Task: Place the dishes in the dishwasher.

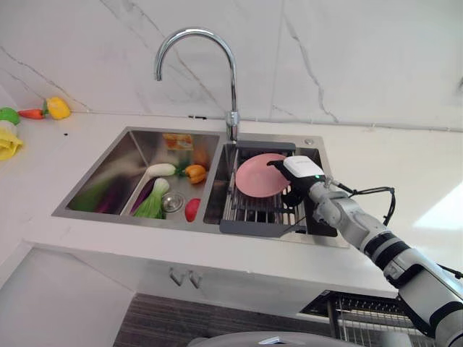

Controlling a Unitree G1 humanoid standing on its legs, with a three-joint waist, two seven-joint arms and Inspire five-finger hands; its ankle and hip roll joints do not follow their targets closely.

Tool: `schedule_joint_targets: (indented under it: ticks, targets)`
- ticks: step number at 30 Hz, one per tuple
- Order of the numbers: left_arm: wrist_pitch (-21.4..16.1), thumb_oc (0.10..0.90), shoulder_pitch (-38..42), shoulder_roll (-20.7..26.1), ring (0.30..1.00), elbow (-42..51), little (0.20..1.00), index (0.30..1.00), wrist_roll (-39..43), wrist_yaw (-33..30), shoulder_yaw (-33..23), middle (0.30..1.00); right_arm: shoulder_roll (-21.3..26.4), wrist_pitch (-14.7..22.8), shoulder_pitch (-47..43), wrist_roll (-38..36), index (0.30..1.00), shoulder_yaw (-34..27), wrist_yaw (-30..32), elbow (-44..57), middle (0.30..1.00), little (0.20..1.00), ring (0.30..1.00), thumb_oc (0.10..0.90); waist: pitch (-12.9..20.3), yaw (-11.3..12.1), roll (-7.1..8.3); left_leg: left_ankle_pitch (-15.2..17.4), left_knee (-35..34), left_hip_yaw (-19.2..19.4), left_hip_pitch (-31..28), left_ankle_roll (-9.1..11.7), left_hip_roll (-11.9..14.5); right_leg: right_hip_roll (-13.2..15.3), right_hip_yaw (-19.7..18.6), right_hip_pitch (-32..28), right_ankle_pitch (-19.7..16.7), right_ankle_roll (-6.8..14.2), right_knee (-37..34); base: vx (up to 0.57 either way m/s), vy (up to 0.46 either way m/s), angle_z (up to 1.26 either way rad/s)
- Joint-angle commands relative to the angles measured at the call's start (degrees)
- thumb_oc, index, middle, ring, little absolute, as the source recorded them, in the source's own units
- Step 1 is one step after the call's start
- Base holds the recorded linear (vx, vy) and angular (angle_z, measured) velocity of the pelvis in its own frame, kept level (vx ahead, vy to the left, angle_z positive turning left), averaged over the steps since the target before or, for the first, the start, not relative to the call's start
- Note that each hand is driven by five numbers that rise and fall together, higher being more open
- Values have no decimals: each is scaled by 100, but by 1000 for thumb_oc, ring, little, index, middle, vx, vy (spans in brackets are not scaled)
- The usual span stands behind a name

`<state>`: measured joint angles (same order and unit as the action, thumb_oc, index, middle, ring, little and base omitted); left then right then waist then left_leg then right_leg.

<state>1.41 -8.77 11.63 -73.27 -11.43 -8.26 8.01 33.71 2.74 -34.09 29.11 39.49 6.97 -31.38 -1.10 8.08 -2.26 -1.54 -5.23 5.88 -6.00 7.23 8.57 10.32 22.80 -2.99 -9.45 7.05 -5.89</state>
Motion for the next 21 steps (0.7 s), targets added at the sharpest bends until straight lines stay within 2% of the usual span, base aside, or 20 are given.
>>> schedule_joint_targets:
  ticks: [1,3,4,5,6,7,17,21]
  targets:
    - [-15,800,274,352,900,-200,900,900,250,-40,272,900,-234,18,-842,80,900,-190,486,-215,900,900,900,800,-40,174,240,331,23,118,135,-296,-326,323,49,-283,800,265,89,10,0,3]
    - [-19,800,279,345,900,-177,900,900,210,-45,260,900,-272,30,-782,229,900,-232,571,-72,900,900,900,800,-46,183,236,334,23,109,136,-296,-330,330,50,-295,801,267,89,0,0,0]
    - [-19,800,280,341,900,-164,900,900,195,-52,258,900,-274,32,-763,295,604,-237,599,-4,604,604,604,602,-46,187,236,335,23,107,133,-296,-331,331,57,-301,804,266,89,0,0,0]
    - [-17,800,282,337,900,-152,900,900,182,-52,257,900,-284,52,-729,365,559,-251,638,87,559,559,559,573,-47,188,230,340,23,106,127,-298,-331,333,68,-309,807,266,89,0,0,0]
    - [-17,800,286,327,900,-143,900,900,168,-58,263,900,-296,63,-717,406,411,-258,682,142,411,411,411,474,-45,191,227,343,23,103,124,-300,-333,334,72,-312,810,264,89,0,0,0]
    - [-19,800,285,320,900,-129,900,900,155,-59,265,900,-314,67,-677,437,300,-286,716,202,300,300,300,400,-45,192,223,346,23,99,117,-301,-329,336,80,-322,816,264,89,0,0,0]
    - [14,800,268,282,900,-64,900,900,98,-162,238,900,-492,130,-336,378,300,-634,1079,703,300,300,300,400,-31,205,193,373,23,89,82,-317,-328,361,114,-357,820,270,89,0,0,0]
    - [42,800,229,255,900,-76,900,900,84,-196,204,900,-636,162,-148,121,300,-878,1207,949,300,300,300,400,-23,188,180,384,23,111,59,-323,-332,367,122,-378,819,267,89,0,0,0]
